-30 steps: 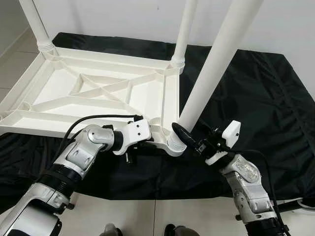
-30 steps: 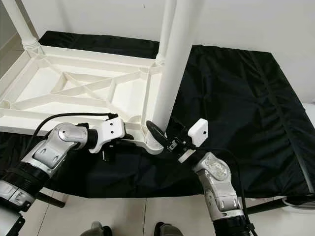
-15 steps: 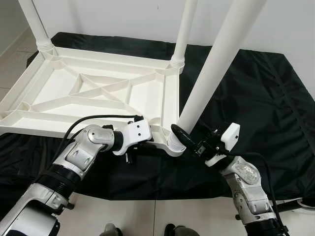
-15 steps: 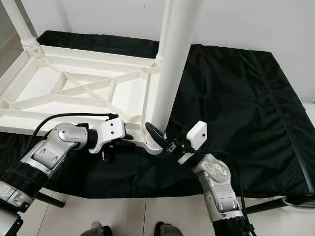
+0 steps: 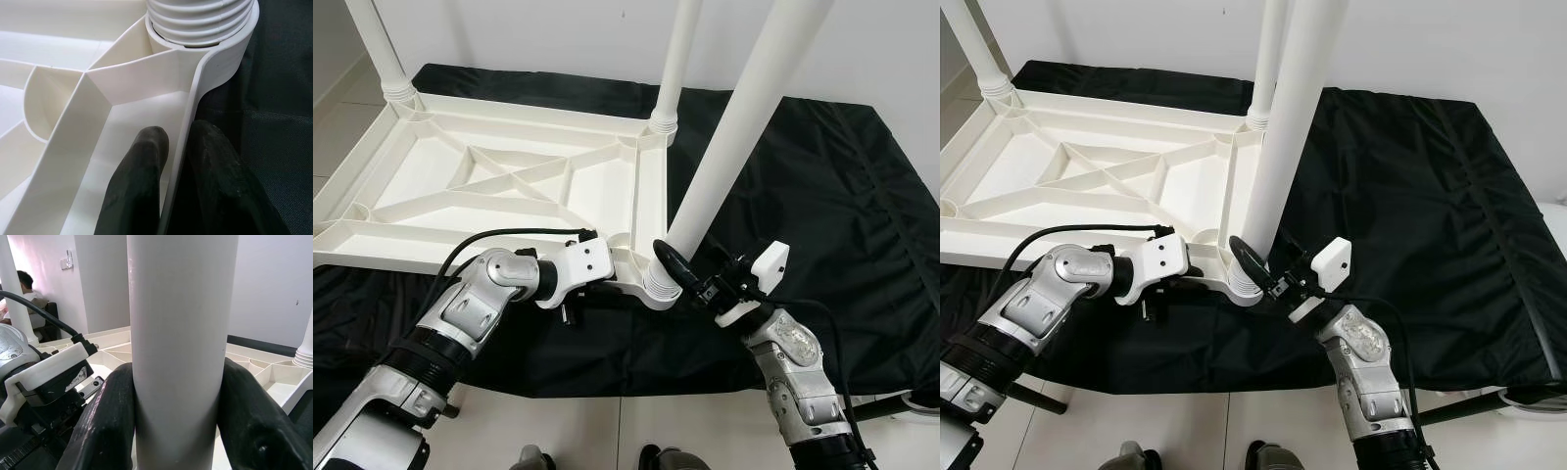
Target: Building children table
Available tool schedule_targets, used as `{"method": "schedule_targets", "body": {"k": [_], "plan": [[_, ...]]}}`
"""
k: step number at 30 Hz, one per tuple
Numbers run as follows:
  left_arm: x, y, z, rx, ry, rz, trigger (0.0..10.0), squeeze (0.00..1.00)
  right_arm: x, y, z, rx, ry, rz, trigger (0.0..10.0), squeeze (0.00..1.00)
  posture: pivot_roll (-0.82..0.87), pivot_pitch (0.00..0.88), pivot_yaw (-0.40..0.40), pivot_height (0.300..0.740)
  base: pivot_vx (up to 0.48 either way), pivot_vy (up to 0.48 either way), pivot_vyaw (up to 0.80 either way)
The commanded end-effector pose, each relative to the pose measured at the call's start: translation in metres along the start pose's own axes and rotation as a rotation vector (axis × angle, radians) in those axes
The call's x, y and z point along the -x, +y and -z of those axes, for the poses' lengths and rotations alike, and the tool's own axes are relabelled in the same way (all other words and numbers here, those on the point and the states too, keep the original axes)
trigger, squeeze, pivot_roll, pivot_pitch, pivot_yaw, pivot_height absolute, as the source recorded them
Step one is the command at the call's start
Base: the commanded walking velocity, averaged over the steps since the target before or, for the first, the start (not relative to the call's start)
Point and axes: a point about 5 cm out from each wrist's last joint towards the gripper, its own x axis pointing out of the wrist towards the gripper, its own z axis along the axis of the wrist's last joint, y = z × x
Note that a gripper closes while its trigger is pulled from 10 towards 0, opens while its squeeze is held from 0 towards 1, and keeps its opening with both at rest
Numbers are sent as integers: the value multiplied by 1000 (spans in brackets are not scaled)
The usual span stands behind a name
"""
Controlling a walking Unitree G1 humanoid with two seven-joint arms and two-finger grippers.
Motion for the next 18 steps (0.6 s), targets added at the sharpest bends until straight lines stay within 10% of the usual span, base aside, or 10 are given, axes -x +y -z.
{"method": "schedule_targets", "body": {"k": [1,18], "plan": [[-2,-6,-18,-73,-55,104,10000,0,23,2,44,-114,255,54,10000,0,-30,155,-13,740,0,0,0],[-1,-7,-20,-70,-57,103,10000,0,38,10,58,-226,393,-124,10000,0,-27,168,-12,740,0,0,0]]}}
